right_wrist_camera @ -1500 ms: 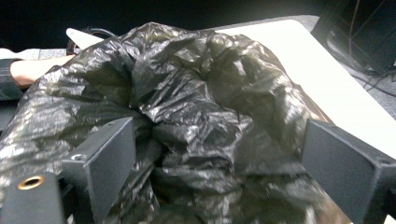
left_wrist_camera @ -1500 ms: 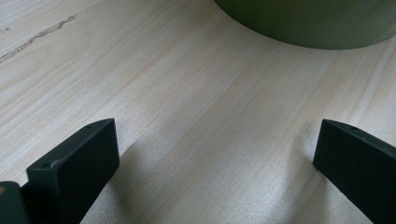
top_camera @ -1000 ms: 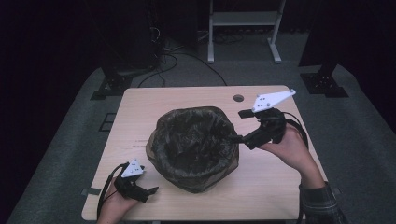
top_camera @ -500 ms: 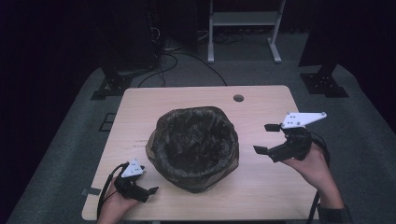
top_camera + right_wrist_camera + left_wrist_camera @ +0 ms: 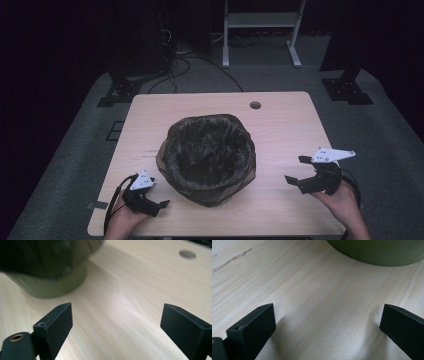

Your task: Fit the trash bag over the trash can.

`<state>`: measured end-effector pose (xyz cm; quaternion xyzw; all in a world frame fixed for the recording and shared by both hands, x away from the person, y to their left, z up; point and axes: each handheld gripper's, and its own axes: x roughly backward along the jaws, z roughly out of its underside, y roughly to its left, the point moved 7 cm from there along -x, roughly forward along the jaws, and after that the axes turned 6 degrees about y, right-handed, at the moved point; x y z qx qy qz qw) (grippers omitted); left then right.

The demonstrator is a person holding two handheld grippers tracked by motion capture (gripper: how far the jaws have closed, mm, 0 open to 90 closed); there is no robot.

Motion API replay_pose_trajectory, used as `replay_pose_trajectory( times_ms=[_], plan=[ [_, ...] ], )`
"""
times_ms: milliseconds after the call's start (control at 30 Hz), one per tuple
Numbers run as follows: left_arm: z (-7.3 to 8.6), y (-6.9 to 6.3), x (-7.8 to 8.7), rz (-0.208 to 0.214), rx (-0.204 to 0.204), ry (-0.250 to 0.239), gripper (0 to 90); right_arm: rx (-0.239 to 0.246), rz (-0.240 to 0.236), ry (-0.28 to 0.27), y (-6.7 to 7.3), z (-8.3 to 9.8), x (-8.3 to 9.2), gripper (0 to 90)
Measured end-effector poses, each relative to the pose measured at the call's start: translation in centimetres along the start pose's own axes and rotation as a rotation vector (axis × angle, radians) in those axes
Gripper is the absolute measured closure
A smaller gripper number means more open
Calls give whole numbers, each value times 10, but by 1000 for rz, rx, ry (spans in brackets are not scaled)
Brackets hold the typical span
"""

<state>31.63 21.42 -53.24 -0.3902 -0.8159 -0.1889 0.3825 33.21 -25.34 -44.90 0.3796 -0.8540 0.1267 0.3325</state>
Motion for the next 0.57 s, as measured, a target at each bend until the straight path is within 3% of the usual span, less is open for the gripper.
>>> replay_pose_trajectory(
  times_ms=[167,367,567],
  plan=[
    [0,0,0,0,0,0,0,-36,58,54,-9,35,-14,93],
    [0,0,0,0,0,0,0,-72,91,97,-15,70,-27,93],
    [0,0,0,0,0,0,0,-81,105,112,-16,81,-32,93]
  ],
)
